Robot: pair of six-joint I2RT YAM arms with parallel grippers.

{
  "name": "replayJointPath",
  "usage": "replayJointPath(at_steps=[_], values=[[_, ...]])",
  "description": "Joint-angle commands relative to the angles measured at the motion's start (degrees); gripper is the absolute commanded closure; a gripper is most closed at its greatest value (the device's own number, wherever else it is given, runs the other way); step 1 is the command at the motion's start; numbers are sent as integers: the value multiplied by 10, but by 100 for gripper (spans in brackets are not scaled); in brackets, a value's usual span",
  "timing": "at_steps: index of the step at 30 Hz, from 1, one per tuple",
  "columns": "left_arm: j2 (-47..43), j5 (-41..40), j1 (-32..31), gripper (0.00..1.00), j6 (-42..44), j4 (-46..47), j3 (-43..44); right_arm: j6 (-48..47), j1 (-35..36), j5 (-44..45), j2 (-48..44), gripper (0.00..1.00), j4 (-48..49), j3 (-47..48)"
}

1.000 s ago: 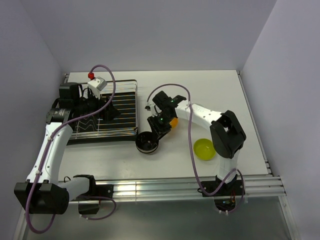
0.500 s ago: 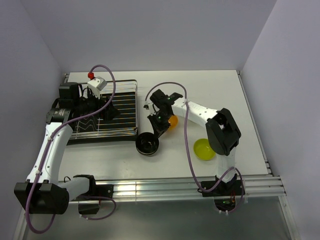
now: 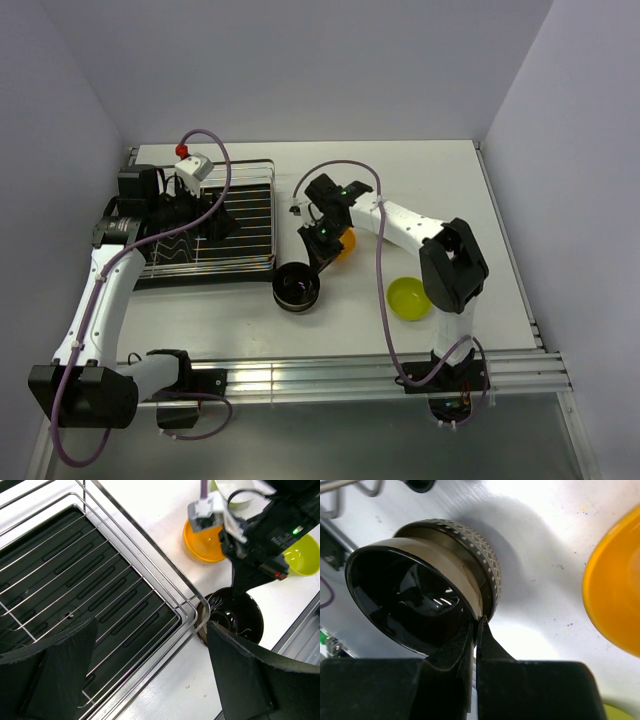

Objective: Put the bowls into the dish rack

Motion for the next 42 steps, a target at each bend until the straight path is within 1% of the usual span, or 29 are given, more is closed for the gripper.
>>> replayJointPath(at_steps=[1,6,9,12,13,15,16,20,23,24,25,30,32,33,35,42], values=[[-7,12,-2,4,-12,24,8,3,-21,-62,-63,100,2,31],[-6,20,-2,2,-28,27,14,13,-50,-98,-90,100,25,19],[-3,39,-2,0,-48,29,24,22,-67,-128,-111,100,45,10],[7,61,-2,0,-81,31,43,37,-101,-158,-129,100,68,10],[15,69,-2,0,-116,32,47,45,-122,-167,-133,100,73,13],[24,85,-3,0,-139,38,56,50,-140,-182,-143,100,88,17],[36,98,-3,0,-165,43,61,57,-155,-198,-144,100,95,21],[61,128,-10,0,-233,85,52,82,-180,-223,-162,100,145,24],[70,145,-16,0,-295,123,46,96,-185,-224,-165,100,166,39],[71,147,-17,0,-313,154,44,99,-186,-224,-164,100,170,46],[72,150,-18,0,-347,167,45,106,-187,-224,-161,100,175,57],[75,154,-29,1,-432,219,58,134,-188,-219,-144,100,198,93],[76,151,-39,1,-443,217,61,141,-188,-219,-137,100,206,108],[79,132,-44,0,-445,209,64,149,-188,-219,-136,100,210,111],[83,121,-59,0,-445,190,67,156,-188,-219,-131,100,219,119],[70,109,-83,1,-483,226,60,170,-181,-209,-131,100,227,118]])
